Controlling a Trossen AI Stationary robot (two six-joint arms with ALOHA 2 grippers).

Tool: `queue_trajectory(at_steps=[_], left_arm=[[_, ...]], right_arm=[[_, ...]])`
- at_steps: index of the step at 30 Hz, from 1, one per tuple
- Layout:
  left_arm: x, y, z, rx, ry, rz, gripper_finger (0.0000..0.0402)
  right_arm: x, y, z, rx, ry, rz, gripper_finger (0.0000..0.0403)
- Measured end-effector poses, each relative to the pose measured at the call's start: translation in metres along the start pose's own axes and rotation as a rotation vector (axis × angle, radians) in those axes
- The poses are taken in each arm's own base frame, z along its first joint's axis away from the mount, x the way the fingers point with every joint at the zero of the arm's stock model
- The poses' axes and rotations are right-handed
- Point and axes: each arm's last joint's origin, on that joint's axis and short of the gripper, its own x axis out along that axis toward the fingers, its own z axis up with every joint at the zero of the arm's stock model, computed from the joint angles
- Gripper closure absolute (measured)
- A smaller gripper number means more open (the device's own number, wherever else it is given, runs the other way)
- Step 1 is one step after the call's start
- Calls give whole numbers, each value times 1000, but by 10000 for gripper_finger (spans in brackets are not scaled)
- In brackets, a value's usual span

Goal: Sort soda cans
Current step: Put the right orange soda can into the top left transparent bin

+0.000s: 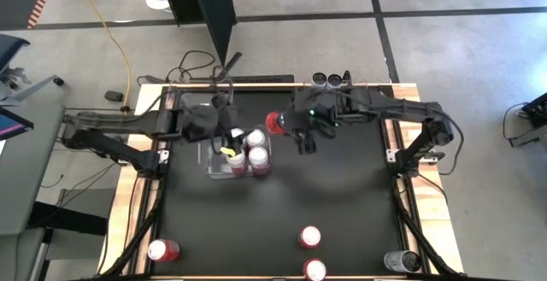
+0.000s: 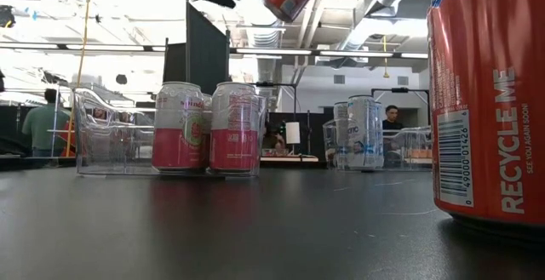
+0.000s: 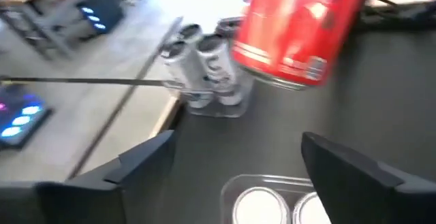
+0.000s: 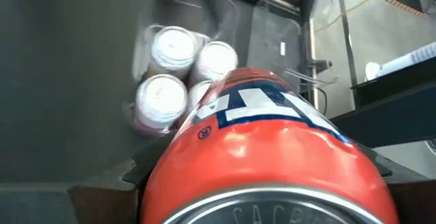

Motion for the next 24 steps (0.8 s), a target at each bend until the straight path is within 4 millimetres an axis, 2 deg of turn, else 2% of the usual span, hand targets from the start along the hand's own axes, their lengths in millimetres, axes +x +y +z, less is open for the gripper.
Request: queue_trajectory(at_steps=[4,13,19,24], left_arm=[[17,5,-6,56,8,-125,69],[36,17,-2,123,-62,-81,68],[44,26,-6,110,-42,-114,68],[62,25,-10,126,7,-116,68]], right_arm=[[9,-11,-2,9,-8,3,110],[32,-26,-6,2,5,-2,110],[53,-35,-11,-3,24,6,110],[68,-41,-13,-9,20,20,110]])
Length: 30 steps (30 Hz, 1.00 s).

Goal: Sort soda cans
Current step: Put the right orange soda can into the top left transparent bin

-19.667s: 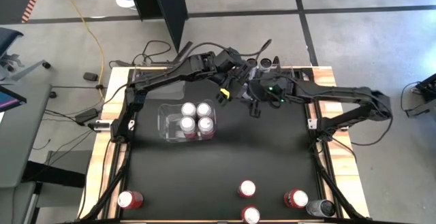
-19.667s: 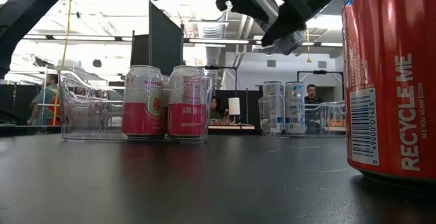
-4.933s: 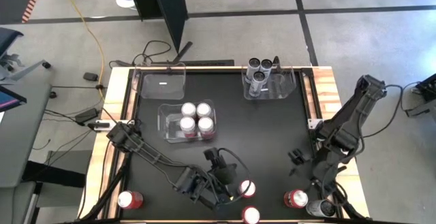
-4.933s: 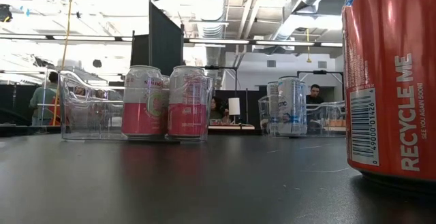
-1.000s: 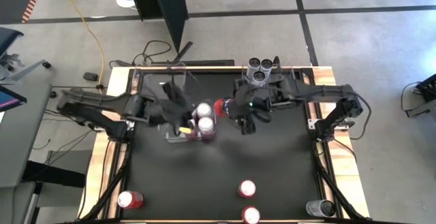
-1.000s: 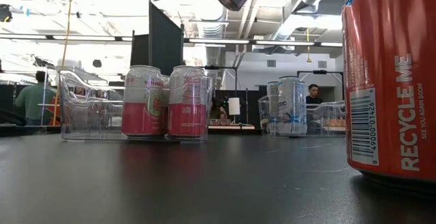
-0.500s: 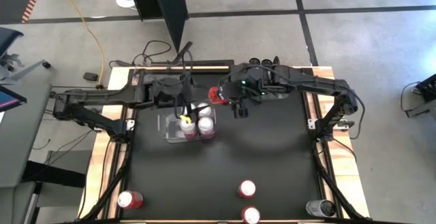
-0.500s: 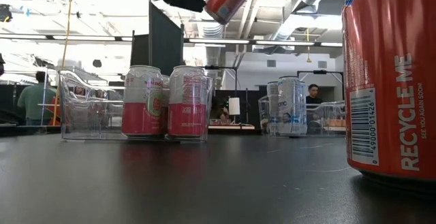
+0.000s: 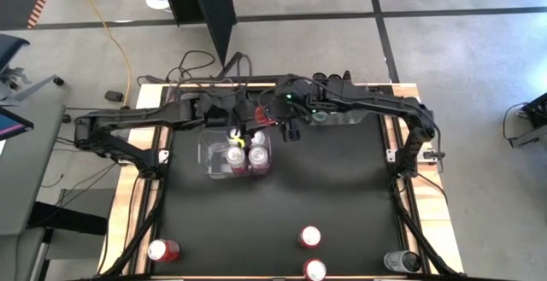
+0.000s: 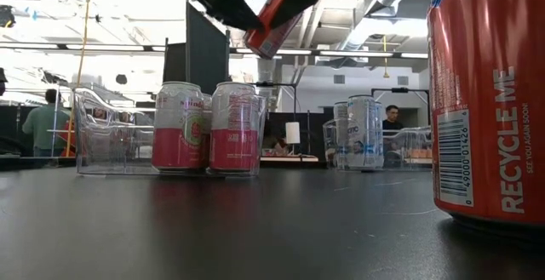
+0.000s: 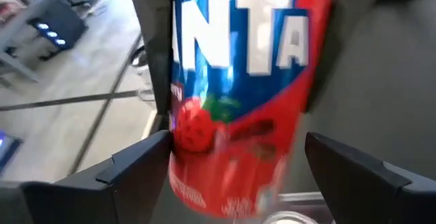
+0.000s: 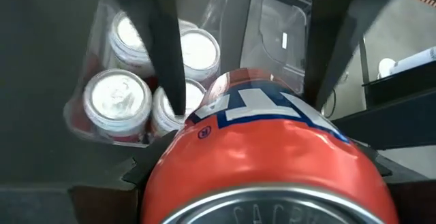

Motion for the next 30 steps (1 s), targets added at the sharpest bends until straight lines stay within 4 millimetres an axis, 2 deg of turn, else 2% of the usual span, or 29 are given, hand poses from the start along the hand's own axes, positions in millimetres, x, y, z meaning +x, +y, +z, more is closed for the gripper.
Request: queue_trajectory(at_steps=[6,12,19,26,30], left_arm=[[24,3,4,25,47,13,68],[37,7,8,59,54,20,68],[39,12,8,66,35,26,108],[40,17,6,78,35,33,108],[40,23,5,80,26,34,108]], right_arm=[[5,-4,1,-3,9,13,110],[4,-6,2,-17,2,-3,110],[2,-9,2,-35,-22,15,110],[2,-9,2,-38,-25,12,109],[2,-10,3,-35,-33,1,73]])
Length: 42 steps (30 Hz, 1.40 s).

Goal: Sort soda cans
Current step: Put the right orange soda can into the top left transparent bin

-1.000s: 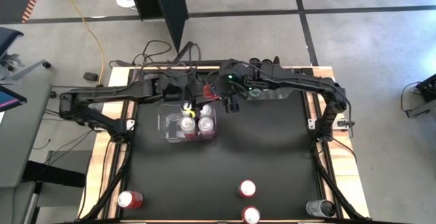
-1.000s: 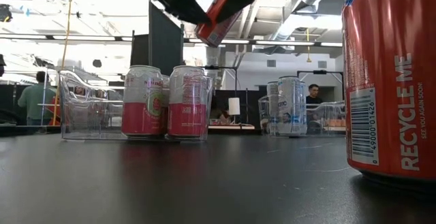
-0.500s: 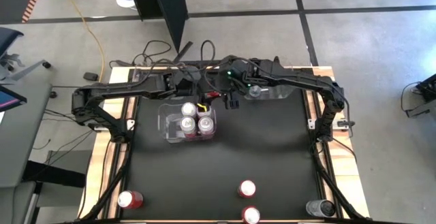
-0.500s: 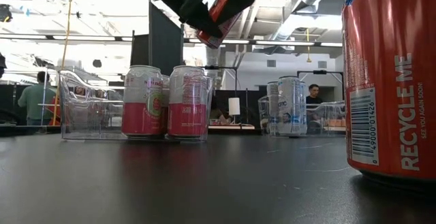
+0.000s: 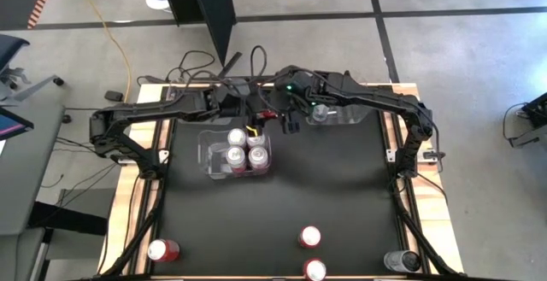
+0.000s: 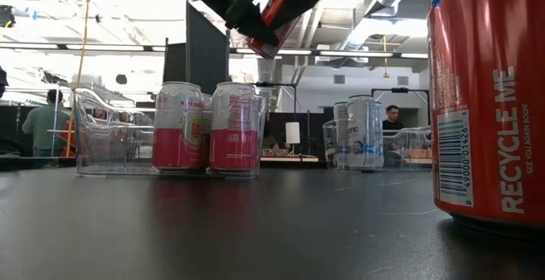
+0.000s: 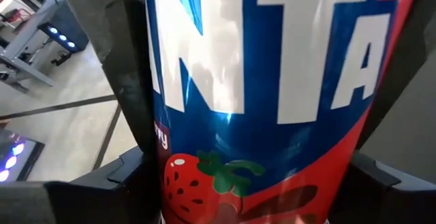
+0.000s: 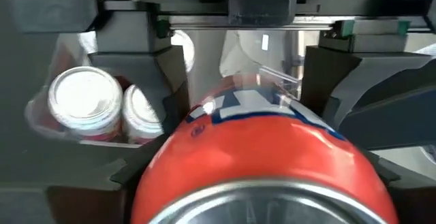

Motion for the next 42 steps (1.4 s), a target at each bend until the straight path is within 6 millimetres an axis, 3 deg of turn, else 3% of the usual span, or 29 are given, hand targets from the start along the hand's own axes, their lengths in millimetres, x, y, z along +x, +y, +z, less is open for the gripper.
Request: queue_trajectory(at_steps=[5,20,30,35,42], left_arm=[[1,12,-5,-48,-6,-2,108],[4,37,-21,-157,0,-4,108],[-24,68,-27,-246,-40,89,108],[-48,80,-54,-376,-103,203,108],[-73,72,-101,-583,-93,514,108]], right_arm=[[-2,-3,3,-2,-20,-53,43],[-26,-23,-1,58,-67,-119,49],[-55,-32,-8,96,-83,-142,49],[-64,-33,-9,114,-108,-131,49],[-67,-35,-9,100,-114,-144,49]])
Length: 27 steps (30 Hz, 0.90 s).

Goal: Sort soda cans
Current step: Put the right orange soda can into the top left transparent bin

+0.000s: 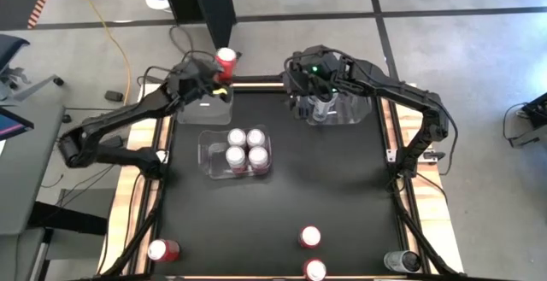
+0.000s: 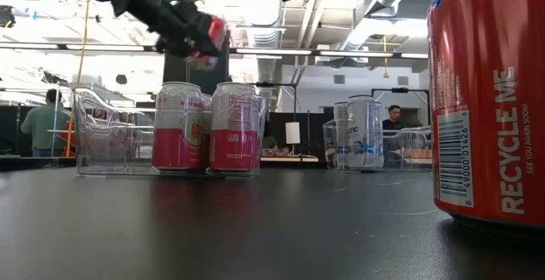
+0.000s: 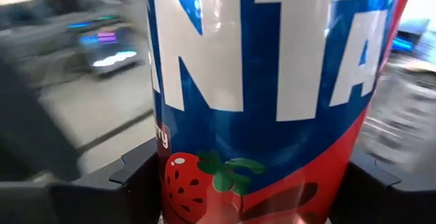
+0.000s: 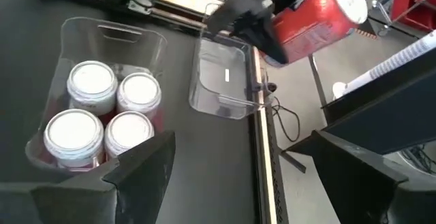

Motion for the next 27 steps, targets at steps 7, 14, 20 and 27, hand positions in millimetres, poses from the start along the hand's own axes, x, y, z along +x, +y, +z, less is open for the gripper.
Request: queue_trajectory(at_steps=[7,14,20,27], left_arm=[[-5,10,-32,-167,35,153,108],[12,18,-61,-305,36,292,108],[29,17,-82,-340,117,364,108],[40,9,-95,-336,151,412,108]], right_arm=[[0,-4,3,-13,-48,2,49],[0,-7,3,-18,-80,13,49],[0,-6,3,-25,-78,17,49],[0,-6,3,-43,-77,17,49]])
